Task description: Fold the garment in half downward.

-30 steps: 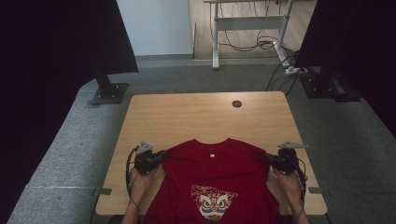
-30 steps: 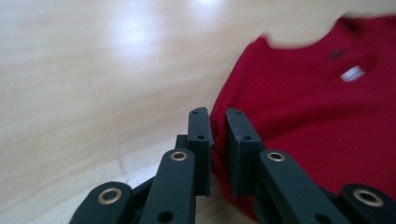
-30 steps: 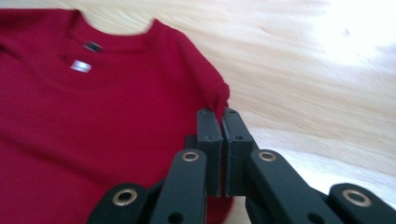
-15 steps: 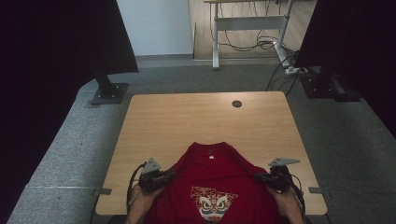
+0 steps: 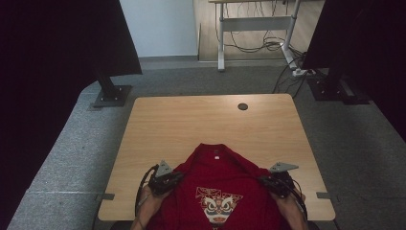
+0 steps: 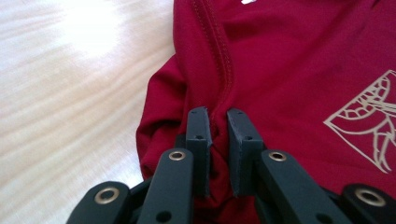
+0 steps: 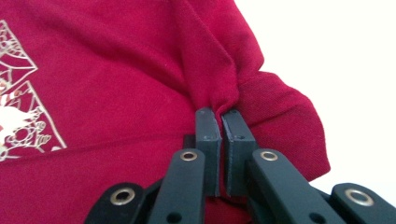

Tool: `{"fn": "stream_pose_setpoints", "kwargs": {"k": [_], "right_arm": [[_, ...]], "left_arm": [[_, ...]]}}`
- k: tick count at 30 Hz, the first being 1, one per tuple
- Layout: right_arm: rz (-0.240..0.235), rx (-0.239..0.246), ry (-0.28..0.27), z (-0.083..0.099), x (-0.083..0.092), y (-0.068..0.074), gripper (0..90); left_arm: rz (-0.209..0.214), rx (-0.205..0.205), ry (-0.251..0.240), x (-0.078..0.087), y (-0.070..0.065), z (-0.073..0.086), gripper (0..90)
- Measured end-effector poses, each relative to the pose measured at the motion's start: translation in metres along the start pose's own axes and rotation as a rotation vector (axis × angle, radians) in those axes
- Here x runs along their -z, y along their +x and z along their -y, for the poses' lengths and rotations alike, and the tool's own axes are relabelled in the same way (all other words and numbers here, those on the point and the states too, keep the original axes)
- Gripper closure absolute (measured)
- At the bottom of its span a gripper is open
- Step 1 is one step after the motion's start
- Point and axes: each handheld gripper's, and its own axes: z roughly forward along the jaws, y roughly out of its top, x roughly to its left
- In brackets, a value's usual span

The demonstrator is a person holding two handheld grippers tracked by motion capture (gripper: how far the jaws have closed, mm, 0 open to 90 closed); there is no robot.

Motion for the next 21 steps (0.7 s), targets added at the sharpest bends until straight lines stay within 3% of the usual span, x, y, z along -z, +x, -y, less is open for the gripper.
{"fn": "stream_pose_setpoints", "kwargs": {"k": [3,8,9,10,15,17,18,21], "right_arm": [[0.037,-0.003,-0.002,-0.010,-0.009,-0.004,86.5],[0.053,-0.025,0.003,-0.022,-0.019,-0.011,86.5],[0.053,-0.025,0.003,-0.022,-0.019,-0.011,86.5],[0.068,-0.039,0.007,-0.031,-0.027,-0.018,86.5],[0.091,-0.052,-0.001,-0.044,-0.039,-0.030,86.4],[0.091,-0.065,-0.010,-0.045,-0.041,-0.032,86.4],[0.091,-0.065,-0.010,-0.045,-0.041,-0.032,86.4],[0.077,-0.084,-0.008,-0.048,-0.042,-0.036,86.4]], "left_arm": [[-0.020,-0.009,0.003,-0.011,0.007,-0.009,80.9],[-0.030,-0.007,-0.003,-0.022,0.015,-0.016,81.1],[-0.048,-0.010,-0.009,-0.031,0.023,-0.023,81.1],[-0.061,-0.009,-0.013,-0.034,0.026,-0.025,81.2],[-0.084,0.016,-0.016,-0.046,0.039,-0.035,81.3],[-0.084,0.016,-0.016,-0.046,0.039,-0.035,81.3],[-0.062,0.048,-0.013,-0.046,0.044,-0.037,81.3],[-0.080,0.041,-0.016,-0.042,0.044,-0.038,81.3]]}}
